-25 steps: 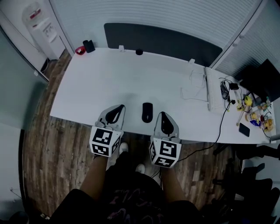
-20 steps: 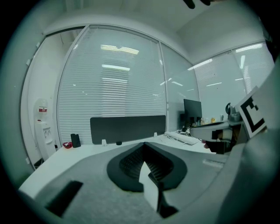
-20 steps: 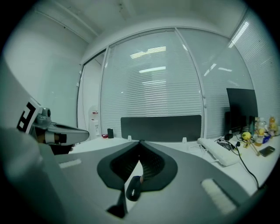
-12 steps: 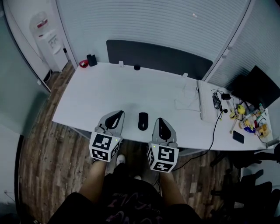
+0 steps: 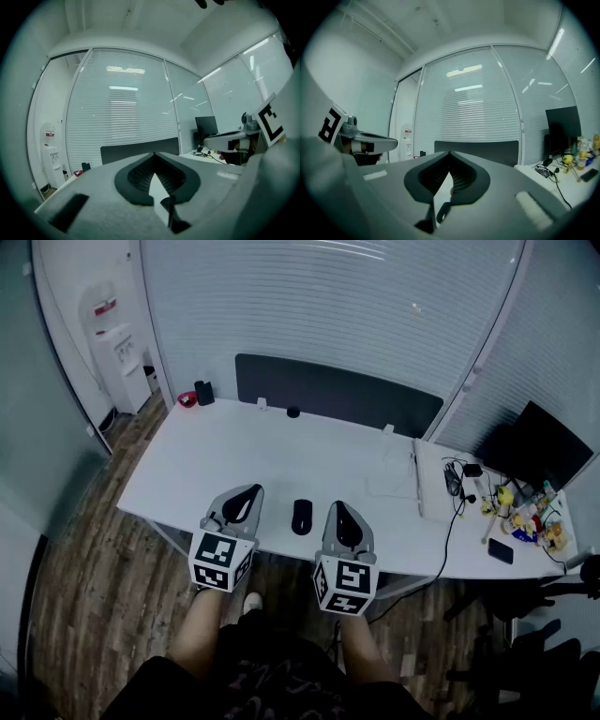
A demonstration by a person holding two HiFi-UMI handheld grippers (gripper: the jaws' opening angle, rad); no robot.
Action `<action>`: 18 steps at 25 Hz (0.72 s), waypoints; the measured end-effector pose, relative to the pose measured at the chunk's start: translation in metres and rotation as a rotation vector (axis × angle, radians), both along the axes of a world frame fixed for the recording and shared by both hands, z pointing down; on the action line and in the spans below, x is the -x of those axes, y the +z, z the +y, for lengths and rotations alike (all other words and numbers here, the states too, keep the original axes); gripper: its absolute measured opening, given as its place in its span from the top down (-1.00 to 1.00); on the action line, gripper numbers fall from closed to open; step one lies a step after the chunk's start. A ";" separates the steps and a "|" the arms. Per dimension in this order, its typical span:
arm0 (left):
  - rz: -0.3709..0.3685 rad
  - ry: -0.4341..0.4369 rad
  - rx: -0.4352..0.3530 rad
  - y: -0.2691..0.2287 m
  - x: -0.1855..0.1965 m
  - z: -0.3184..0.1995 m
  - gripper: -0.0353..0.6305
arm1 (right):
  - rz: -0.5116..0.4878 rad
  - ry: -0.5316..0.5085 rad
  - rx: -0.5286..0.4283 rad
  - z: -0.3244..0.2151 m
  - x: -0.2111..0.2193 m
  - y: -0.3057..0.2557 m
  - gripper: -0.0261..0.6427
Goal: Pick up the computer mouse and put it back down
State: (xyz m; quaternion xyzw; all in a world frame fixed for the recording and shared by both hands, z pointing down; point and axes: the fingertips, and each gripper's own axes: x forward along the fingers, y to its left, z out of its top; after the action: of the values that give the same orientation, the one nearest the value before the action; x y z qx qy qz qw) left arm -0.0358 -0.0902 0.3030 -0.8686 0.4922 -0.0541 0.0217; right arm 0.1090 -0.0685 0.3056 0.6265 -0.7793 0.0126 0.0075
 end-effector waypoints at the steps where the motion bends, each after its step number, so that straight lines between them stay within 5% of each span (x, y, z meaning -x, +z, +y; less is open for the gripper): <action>1: 0.003 -0.003 -0.006 -0.003 0.000 0.003 0.89 | -0.001 -0.002 -0.005 0.002 -0.001 -0.002 0.91; 18: 0.015 -0.032 -0.043 -0.013 0.001 0.034 0.89 | -0.018 -0.039 -0.034 0.032 -0.004 -0.009 0.91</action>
State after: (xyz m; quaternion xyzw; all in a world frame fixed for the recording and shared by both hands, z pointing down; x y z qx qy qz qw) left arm -0.0369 -0.0557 0.2899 -0.8604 0.5070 -0.0375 0.0359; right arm 0.1133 -0.0369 0.2964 0.6109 -0.7916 0.0047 -0.0099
